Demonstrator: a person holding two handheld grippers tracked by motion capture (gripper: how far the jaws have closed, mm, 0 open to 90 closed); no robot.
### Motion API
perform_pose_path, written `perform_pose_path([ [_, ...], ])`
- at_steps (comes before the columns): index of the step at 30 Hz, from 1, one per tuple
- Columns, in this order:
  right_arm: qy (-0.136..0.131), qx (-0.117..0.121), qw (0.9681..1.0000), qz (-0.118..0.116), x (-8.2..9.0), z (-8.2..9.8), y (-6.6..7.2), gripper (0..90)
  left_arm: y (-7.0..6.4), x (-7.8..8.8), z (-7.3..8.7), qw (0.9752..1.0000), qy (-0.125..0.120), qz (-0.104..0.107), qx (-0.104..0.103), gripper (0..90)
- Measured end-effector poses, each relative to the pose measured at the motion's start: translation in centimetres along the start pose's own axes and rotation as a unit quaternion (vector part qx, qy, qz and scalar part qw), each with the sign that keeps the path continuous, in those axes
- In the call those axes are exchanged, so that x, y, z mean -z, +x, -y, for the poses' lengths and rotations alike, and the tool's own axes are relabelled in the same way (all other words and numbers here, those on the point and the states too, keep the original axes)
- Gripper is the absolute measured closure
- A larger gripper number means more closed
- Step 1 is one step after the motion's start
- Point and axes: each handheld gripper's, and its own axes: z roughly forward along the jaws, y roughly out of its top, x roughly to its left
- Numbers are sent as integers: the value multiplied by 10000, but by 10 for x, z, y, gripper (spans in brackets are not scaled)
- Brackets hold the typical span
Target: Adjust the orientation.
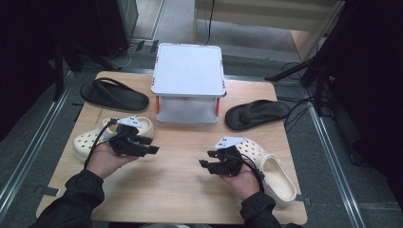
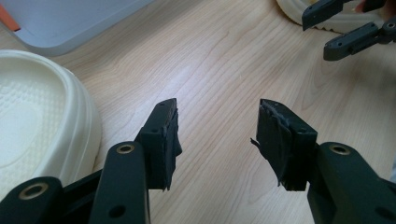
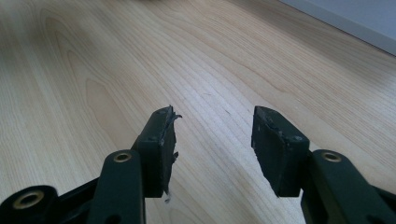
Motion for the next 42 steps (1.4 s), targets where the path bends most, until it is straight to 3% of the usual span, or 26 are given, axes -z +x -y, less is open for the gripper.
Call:
perform_pose_path([
  [7, 37, 2, 10000, 12, -1, 0, 0, 493, 0, 6, 0, 9999, -77, -111, -26, 477],
  [11, 67, 17, 10000, -4, -3, -1, 1, 493, 0, 11, 1, 9999, -30, -35, 127, 485],
  [19, 180, 101, 9998, -58, -10, -3, 3, 491, 6, 24, 2, 9996, 11, -267, 53, 476],
  [24, 205, 180, 9996, -49, -10, -3, 5, 490, 13, 35, -4, 9996, 23, -288, 24, 470],
  [31, 78, 68, 9999, -107, -6, -3, 2, 490, 22, 52, -15, 9981, 228, -546, -143, 468],
  [34, 64, 48, 9999, -102, -5, -3, 2, 490, 29, 57, -18, 9981, 297, -512, -164, 465],
  [42, 89, 62, 9999, -104, -6, -2, 2, 490, 47, 60, -17, 9926, 883, -788, -282, 466],
])
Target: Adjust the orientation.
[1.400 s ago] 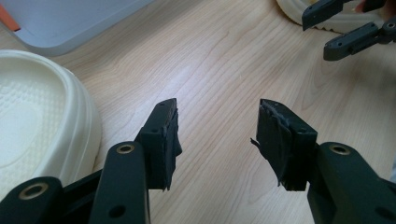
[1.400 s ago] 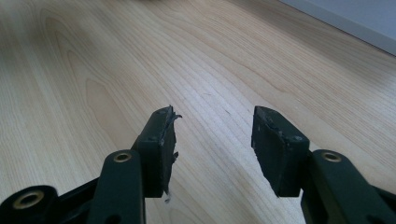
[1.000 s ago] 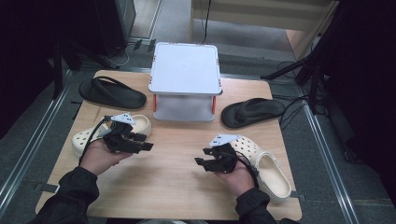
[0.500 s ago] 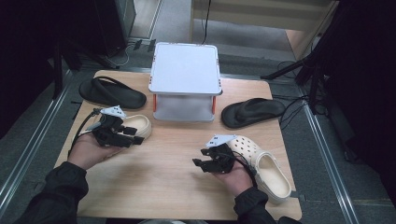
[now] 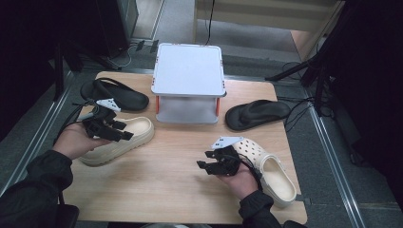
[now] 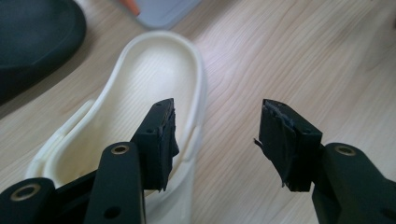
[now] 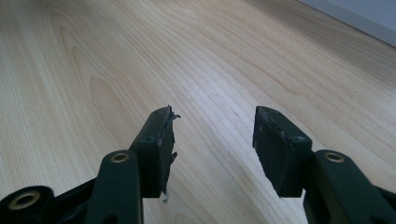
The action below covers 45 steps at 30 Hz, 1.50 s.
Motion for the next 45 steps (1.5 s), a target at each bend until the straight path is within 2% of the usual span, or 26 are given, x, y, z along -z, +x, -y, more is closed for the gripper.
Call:
perform_pose_path([
  [4, 39, 1, 10000, -1, -1, 0, 0, 490, 6, -3, 1, 9998, 208, 9, -51, 468],
  [12, 79, -14, 10000, 0, -2, 0, 1, 490, 9, -26, -4, 9985, 492, 75, -210, 509],
  [14, 78, -11, 10000, -6, -2, 1, 1, 490, 8, -31, -6, 9979, 599, 177, -147, 556],
  [18, 63, -9, 10000, -14, -1, 1, 0, 491, 8, -37, -6, 9969, 783, 92, -74, 633],
  [23, 85, -9, 10000, -33, -2, 1, 1, 493, 12, -36, -6, 9955, 938, 95, -53, 662],
  [24, 88, 13, 10000, -32, -2, 1, 1, 492, 12, -36, -7, 9941, 1074, 82, -114, 679],
  [27, 82, 30, 10000, -43, -2, 1, 1, 493, 12, -37, -8, 9921, 1237, 41, -194, 696],
  [34, 99, 11, 9999, -48, -2, 1, 1, 494, 18, -40, -8, 9921, 1228, 207, -161, 685],
  [40, 115, 29, 9999, -55, -3, 1, 1, 493, 19, -39, -4, 9922, 1131, 324, -420, 761],
  [45, 98, 41, 9999, -55, -3, 1, 1, 493, 23, -37, -4, 9925, 1083, 443, -351, 790],
])
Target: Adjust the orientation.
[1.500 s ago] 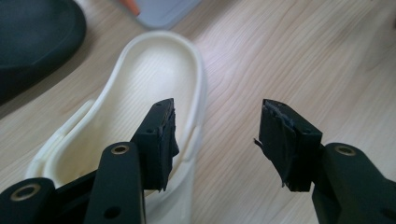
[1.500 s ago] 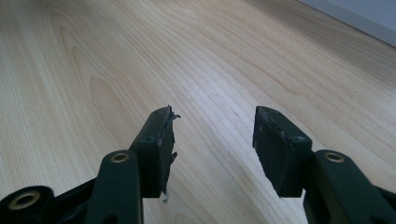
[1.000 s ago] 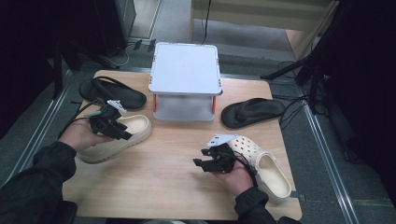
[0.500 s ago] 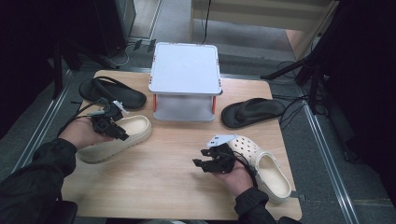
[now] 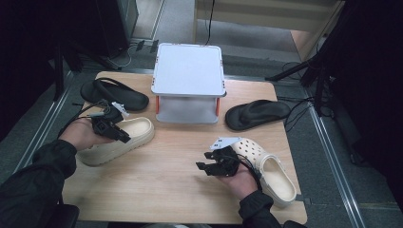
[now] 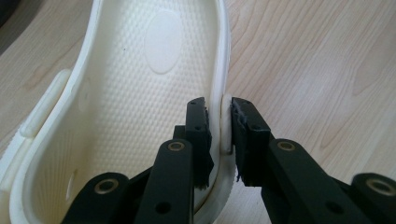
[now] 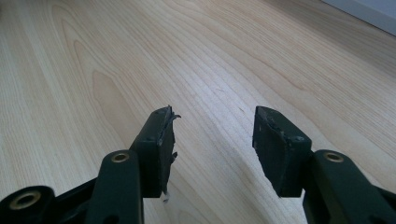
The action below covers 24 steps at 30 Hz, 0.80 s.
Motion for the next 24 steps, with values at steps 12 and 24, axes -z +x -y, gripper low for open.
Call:
perform_pose_path([
  [12, -17, -54, 10000, -21, 0, 0, -1, 492, -4, 43, -10, 9992, -365, 175, 12, 804],
  [24, -58, -111, 9999, -54, 1, 0, -2, 493, -35, 55, -29, 9979, -447, 380, -266, 805],
])
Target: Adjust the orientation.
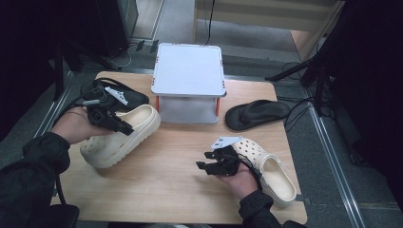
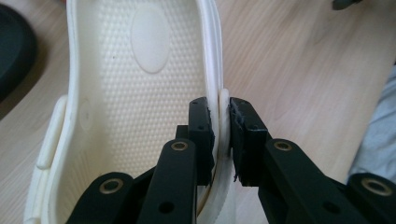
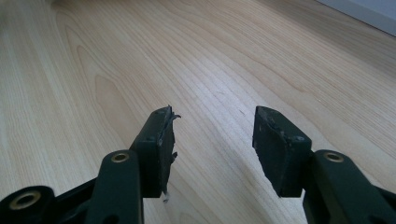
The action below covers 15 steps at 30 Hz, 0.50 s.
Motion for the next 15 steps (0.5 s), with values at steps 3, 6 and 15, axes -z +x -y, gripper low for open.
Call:
perform_pose_path([
  [3, -50, 0, 10000, -20, 1, 0, -1, 494, -7, -4, -9, 9998, -49, 172, -11, 805],
  [6, -69, -50, 10000, -16, 3, 0, -1, 494, -14, -9, -17, 9995, -59, 313, -3, 805],
  [15, -400, -126, 9991, 13, 18, -1, -3, 496, -45, -32, -46, 9981, 112, 437, -416, 803],
])
